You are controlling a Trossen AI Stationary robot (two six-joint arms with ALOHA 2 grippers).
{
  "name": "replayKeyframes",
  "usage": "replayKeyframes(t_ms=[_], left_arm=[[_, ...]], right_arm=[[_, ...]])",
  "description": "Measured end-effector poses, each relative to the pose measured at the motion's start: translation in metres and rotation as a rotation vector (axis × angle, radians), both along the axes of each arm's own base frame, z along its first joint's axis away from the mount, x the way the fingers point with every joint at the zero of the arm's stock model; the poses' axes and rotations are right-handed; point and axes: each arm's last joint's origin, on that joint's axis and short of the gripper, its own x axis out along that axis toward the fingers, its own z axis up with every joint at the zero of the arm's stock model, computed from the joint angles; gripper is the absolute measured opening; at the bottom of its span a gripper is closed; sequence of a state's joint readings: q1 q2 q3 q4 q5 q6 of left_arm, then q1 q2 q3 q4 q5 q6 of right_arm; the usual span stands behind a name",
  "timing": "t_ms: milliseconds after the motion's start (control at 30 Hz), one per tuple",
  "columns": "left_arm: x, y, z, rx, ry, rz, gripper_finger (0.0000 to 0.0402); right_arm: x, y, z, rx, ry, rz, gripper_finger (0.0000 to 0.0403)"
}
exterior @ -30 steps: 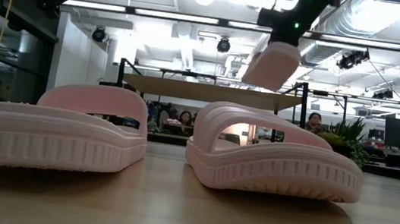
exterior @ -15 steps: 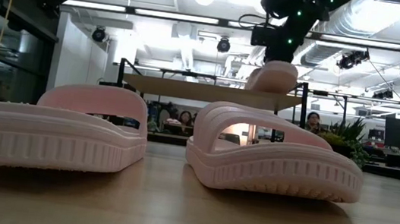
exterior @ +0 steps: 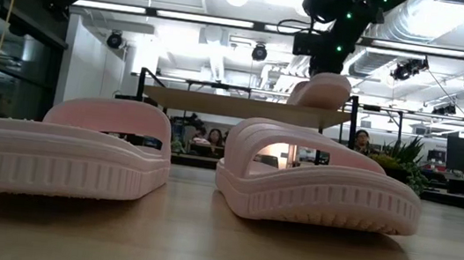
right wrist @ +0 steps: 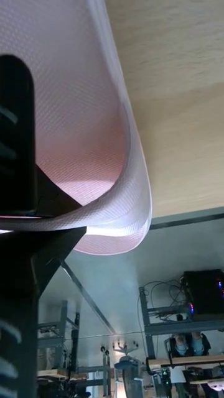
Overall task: Pick and place slides into the shelf
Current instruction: Put the pink slide on the shelf
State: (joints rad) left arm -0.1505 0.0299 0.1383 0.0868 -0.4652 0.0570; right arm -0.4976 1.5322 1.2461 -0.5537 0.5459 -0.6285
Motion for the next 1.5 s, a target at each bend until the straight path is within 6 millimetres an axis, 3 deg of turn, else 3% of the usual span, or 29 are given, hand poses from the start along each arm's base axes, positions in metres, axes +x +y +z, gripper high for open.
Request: replayKeyframes(t_ms=[833,1267,1500], left_arm=[[0.0,0.0,0.0,-0.001,0.0,0.0,0.017],[0.0,0.0,0.0,-0.001,0.0,-0.001,0.017],[0.0,0.0,0.0,0.0,0.0,0.0,0.017]], right_arm=[[-0.0013,0.0021,-0.0023,0.059,-0.005,0.025,0.0002],[-0.0043,-0.0021,-0.0033,0.102,-0.038,0.009,0.0106],[-0.0041,-0.0012,-0.0039,0.129,-0.055,0.016,0.0124]])
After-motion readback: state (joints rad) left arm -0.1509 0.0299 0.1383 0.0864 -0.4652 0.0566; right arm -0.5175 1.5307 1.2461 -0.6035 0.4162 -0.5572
